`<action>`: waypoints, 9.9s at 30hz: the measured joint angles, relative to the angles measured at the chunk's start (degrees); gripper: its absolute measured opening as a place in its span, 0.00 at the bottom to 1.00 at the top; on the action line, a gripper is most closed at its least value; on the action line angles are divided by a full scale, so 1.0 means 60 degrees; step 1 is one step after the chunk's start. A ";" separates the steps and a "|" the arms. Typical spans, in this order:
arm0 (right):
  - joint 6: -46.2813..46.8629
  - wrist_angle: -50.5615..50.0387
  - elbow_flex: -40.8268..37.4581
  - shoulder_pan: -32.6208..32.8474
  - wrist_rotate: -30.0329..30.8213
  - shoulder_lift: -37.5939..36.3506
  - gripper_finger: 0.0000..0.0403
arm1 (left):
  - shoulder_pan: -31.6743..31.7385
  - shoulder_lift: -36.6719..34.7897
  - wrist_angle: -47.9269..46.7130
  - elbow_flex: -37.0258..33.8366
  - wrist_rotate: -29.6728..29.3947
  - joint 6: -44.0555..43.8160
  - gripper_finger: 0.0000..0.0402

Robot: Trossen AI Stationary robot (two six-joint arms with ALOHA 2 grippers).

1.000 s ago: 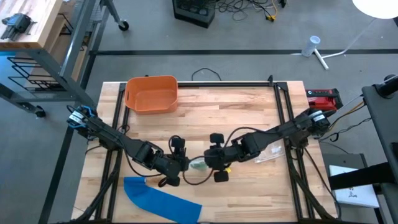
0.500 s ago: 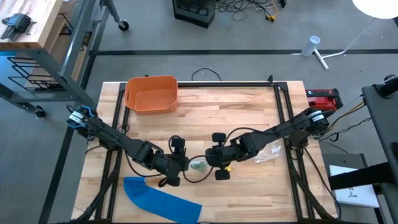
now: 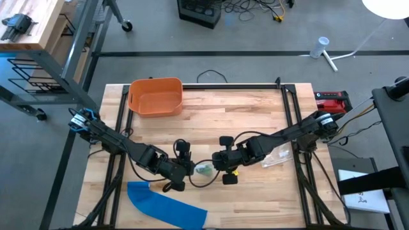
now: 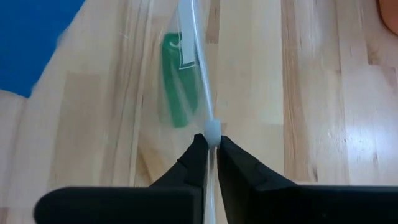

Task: Roll bandage
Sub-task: Close the transparent zip bag

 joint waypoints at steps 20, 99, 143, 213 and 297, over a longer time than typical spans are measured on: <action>-0.0185 0.0805 0.0011 0.0058 -0.0248 0.0000 0.24 | -0.0002 -0.0002 0.0000 0.0000 0.0024 0.0000 0.00; 0.0186 -0.0474 -0.0026 0.0127 -0.0506 0.0000 0.00 | 0.1031 0.2058 0.3949 -0.0004 -0.0492 0.1692 0.06; 0.0307 -0.1312 0.0000 0.0124 0.0177 -0.0004 0.07 | 0.1013 0.2047 0.3553 0.0262 0.0007 0.0849 0.00; 0.0836 -0.2647 0.0063 0.0462 0.0041 -0.0011 0.11 | 0.0823 0.1716 0.3211 0.0262 -0.0019 0.1005 0.00; 0.0307 -0.1905 0.0847 0.0799 0.0069 -0.0018 0.00 | 0.0951 0.2007 0.4929 0.0375 0.0648 0.0998 0.03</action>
